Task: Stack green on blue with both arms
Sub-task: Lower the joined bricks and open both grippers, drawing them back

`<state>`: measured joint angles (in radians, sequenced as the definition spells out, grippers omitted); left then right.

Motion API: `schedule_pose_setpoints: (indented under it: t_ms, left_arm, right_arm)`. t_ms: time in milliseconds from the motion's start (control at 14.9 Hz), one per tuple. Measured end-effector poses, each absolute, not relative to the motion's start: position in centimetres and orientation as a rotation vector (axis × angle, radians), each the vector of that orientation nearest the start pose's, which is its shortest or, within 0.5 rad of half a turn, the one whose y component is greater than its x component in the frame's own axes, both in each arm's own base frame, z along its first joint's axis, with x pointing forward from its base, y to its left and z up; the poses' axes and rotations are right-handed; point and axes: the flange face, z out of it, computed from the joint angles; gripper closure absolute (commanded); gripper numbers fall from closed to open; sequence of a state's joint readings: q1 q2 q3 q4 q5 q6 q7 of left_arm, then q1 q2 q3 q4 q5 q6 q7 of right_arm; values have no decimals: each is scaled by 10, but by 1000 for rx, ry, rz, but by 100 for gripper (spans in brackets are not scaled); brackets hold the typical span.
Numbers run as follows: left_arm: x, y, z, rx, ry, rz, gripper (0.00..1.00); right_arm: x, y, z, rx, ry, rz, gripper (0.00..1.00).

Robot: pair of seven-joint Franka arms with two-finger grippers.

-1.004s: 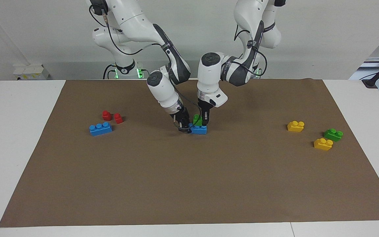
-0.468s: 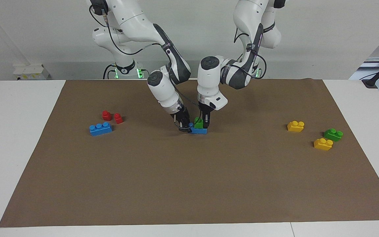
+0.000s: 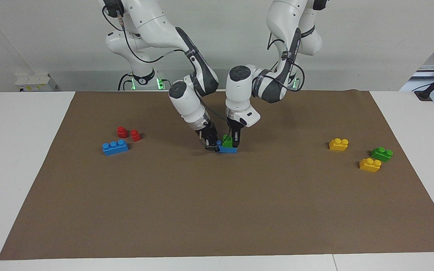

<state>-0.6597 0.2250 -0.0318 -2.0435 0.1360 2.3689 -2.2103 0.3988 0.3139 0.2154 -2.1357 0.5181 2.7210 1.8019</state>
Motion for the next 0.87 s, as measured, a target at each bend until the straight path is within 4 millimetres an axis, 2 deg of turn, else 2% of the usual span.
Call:
schedule_pose_setpoints:
  t_ms: [67, 134, 201, 268, 468, 669, 870]
  left_arm:
    - [463, -377, 342, -2437, -2114, -171, 0]
    - [467, -373, 344, -2434, -2120, -175, 0]
    - [473, -367, 347, -2434, -2128, -181, 0]
    - [480, -360, 352, -2436, -2136, -187, 0]
    - [498, -337, 365, -2464, -2123, -209, 0]
    - [513, -313, 367, -2524, -2029, -223, 0]
    - [529, -281, 365, -2603, -1859, -226, 0]
  right_arm:
    - [498, 325, 285, -1871, 2035, 313, 99]
    - [498, 325, 285, -1871, 2035, 313, 57]
    - [498, 325, 285, -1871, 2035, 313, 34]
    - [498, 325, 285, -1871, 2037, 313, 20]
    - [499, 323, 284, -1869, 2042, 311, 16]
    - [501, 318, 284, -1865, 2048, 310, 15]
    - [510, 300, 282, -1911, 2024, 313, 15]
